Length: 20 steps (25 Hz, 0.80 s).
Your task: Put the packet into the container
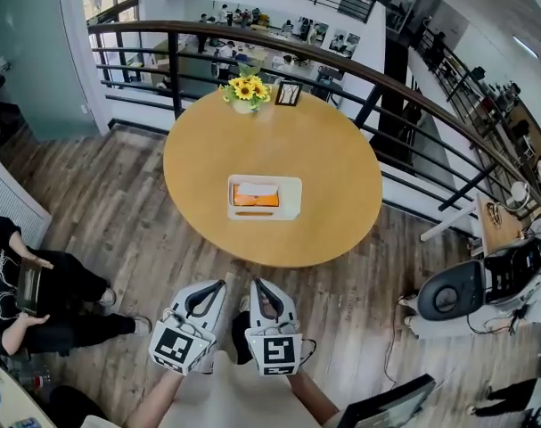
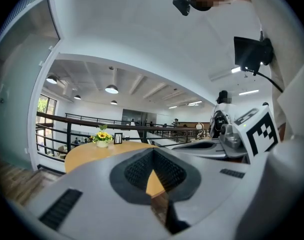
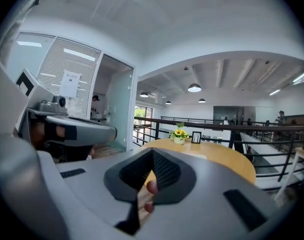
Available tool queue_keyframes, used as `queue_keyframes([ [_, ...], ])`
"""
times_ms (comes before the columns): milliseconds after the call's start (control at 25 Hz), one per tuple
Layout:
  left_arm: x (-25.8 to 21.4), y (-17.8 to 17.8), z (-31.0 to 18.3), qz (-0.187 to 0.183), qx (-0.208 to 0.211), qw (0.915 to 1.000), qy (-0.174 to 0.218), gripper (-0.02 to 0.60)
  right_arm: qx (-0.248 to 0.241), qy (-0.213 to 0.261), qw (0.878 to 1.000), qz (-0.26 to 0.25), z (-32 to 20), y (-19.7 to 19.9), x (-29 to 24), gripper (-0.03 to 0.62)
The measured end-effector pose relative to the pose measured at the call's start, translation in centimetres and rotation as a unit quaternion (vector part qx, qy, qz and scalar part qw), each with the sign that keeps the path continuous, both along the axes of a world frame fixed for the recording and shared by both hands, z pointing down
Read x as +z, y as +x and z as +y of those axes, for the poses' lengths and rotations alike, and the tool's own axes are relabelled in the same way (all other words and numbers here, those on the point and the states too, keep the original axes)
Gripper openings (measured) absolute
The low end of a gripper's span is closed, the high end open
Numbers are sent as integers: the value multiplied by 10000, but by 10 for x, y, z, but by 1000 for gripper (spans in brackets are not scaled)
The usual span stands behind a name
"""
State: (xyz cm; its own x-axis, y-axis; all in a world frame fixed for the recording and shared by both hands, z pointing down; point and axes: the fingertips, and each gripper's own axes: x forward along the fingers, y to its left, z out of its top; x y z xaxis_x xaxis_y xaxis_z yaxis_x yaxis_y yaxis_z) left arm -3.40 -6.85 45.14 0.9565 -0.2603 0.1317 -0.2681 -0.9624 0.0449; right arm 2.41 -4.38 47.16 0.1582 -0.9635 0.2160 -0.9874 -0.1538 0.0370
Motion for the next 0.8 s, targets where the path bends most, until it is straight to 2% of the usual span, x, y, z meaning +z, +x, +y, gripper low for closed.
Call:
queue_keyframes([
  [400, 6, -23, 35, 68, 40, 10000, -18, 6, 154, 107, 9998, 59, 36, -21, 0, 4],
  [800, -2, -27, 59, 63, 161, 9998, 85, 6, 245, 175, 9995, 33, 58, -28, -3, 4],
])
